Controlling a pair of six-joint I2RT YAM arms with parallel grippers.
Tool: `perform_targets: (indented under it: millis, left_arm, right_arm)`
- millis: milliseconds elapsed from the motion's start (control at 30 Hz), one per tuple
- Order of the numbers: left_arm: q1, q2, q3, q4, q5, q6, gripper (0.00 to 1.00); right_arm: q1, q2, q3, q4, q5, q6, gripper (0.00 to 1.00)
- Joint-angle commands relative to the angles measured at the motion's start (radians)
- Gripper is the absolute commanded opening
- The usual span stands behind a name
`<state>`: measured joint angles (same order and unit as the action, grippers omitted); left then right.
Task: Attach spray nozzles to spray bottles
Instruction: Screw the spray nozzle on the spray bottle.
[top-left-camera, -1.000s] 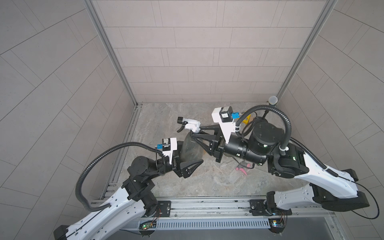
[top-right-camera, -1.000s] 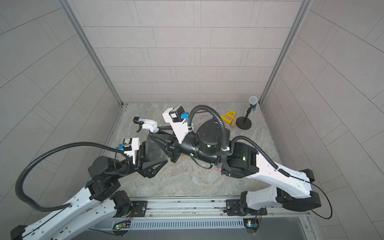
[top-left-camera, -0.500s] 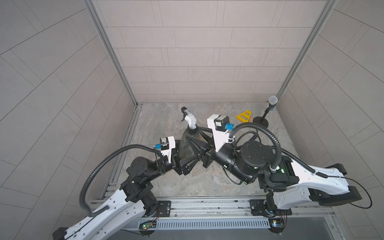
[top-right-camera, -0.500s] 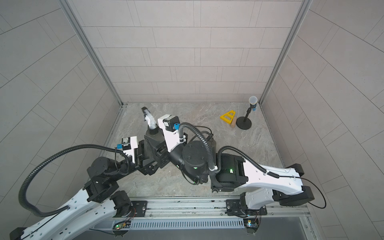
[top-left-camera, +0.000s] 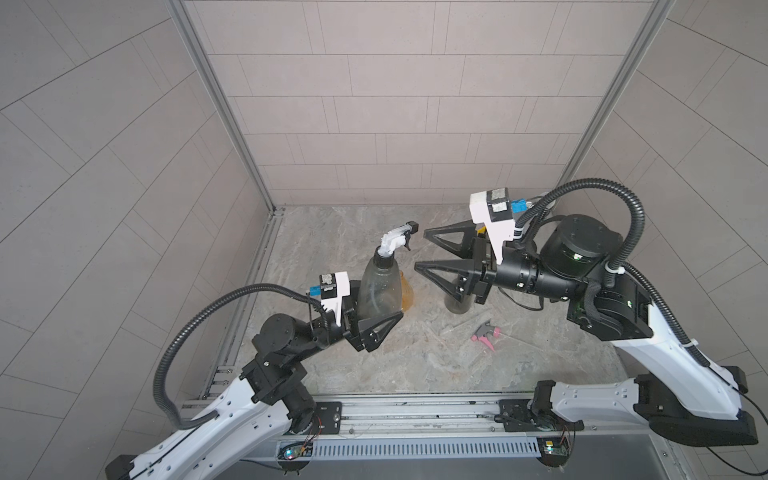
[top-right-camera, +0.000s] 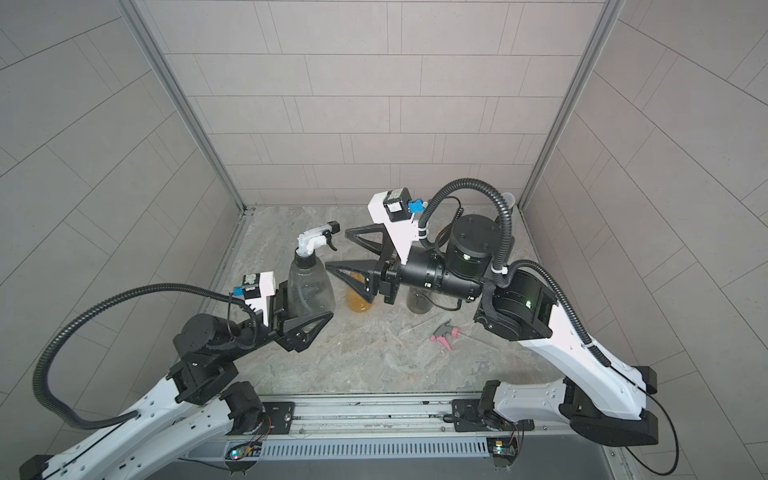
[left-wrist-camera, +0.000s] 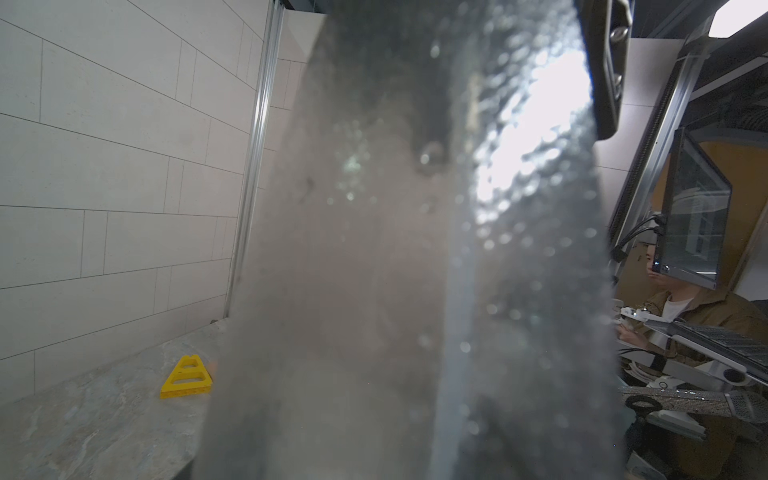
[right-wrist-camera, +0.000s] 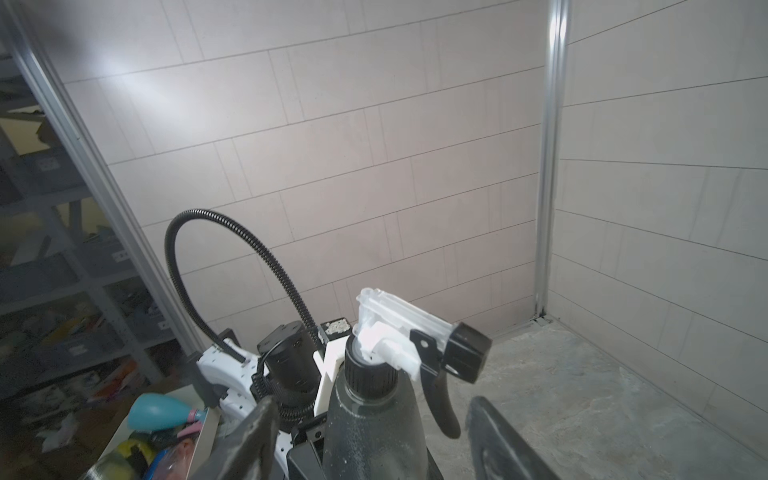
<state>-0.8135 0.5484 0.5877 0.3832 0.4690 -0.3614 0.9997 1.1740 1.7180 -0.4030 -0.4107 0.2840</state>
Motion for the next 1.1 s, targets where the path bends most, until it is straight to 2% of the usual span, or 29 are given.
perform_targets:
  millis: [0, 133, 267, 467, 567, 633, 733, 867, 1067]
  left_arm:
    - [0.006, -0.013, -0.006, 0.072, 0.04, -0.021, 0.0]
    - [0.005, -0.01, -0.005, 0.079, 0.075, -0.029, 0.0]
    - [0.004, -0.007, -0.007, 0.075, 0.069, -0.026, 0.0]
    - [0.005, 0.008, -0.003, 0.073, 0.05, -0.024, 0.0]
    - [0.006, 0.016, -0.004, 0.072, 0.037, -0.024, 0.0]
    - [0.007, 0.024, -0.003, 0.078, 0.039, -0.024, 0.0]
    - [0.007, 0.031, -0.003, 0.087, 0.046, -0.027, 0.0]
    - [0.006, 0.027, -0.01, 0.104, 0.064, -0.04, 0.0]
    - [0.007, 0.034, -0.021, 0.177, 0.142, -0.086, 0.0]
  right_arm:
    - [-0.029, -0.013, 0.006, -0.017, -0.151, -0.045, 0.75]
    - [-0.062, 0.013, 0.02, -0.014, -0.149, -0.027, 0.76]
    - [-0.044, 0.063, 0.056, -0.029, -0.185, -0.023, 0.74]
    - [0.073, 0.067, 0.093, -0.107, -0.108, -0.109, 0.7]
    - [0.181, 0.048, 0.096, -0.142, -0.064, -0.171, 0.69]
    - [0.246, 0.046, 0.101, -0.164, -0.059, -0.211, 0.68]
    - [0.284, 0.038, 0.101, -0.186, -0.063, -0.248, 0.66]
    - [0.246, -0.014, 0.055, -0.181, 0.036, -0.266, 0.57]
    - [0.046, -0.02, 0.048, -0.16, -0.077, -0.206, 0.54]
